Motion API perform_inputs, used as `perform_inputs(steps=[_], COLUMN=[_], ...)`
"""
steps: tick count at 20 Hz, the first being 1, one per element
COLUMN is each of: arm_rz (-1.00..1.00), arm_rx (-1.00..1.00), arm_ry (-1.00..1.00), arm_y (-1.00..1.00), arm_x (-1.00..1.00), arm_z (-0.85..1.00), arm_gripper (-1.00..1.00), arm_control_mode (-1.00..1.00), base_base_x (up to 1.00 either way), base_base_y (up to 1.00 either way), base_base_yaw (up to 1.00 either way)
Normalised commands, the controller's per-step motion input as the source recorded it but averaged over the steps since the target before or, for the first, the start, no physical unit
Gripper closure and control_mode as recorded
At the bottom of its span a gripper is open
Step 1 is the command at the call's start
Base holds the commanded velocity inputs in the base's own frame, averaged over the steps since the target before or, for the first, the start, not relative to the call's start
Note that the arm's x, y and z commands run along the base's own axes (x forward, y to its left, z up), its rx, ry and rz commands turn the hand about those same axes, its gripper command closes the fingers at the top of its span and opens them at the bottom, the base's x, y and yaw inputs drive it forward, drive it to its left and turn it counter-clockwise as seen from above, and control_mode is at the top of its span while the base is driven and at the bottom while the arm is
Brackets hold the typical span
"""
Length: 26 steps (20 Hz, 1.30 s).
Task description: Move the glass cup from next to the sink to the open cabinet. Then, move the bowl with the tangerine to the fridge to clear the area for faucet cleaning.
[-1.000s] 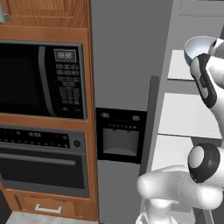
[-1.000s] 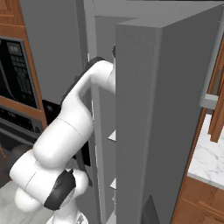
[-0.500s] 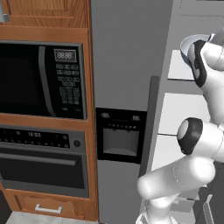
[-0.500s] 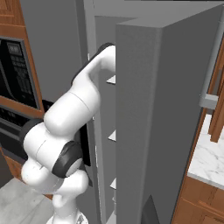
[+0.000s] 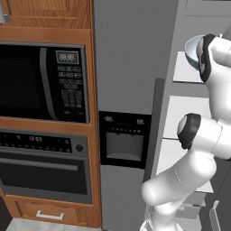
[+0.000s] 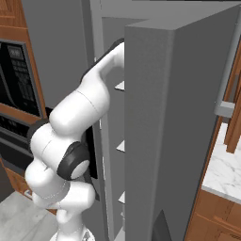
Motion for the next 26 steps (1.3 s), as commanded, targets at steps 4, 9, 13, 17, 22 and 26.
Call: perform_inputs(steps=[4,9,13,17,22,26], arm_rz=[0.0,0.0,0.0,-0.03,-0.01,0.0], arm_rx=[0.01,-0.01,-0.11,-0.13,-0.21,-0.13], arm_ry=[0.0,-0.13,-0.36,-0.52,-0.47,-0.07], arm_y=[0.0,0.0,0.14,0.53,0.96,0.96], arm_x=[0.0,-0.26,-0.68,-0.99,-1.0,-1.0], arm_z=[0.0,0.03,0.34,0.26,-0.37,-0.83], arm_gripper=[-1.0,-1.0,-1.0,-1.0,-1.0,-1.0], arm_control_mode=[-1.0,-1.0,-1.0,-1.0,-1.0,-1.0], base_base_x=[0.0,0.0,0.0,0.0,0.0,0.0], base_base_y=[0.0,0.0,0.0,0.0,0.0,0.0], base_base_yaw=[0.0,0.0,0.0,0.0,0.0,0.0])
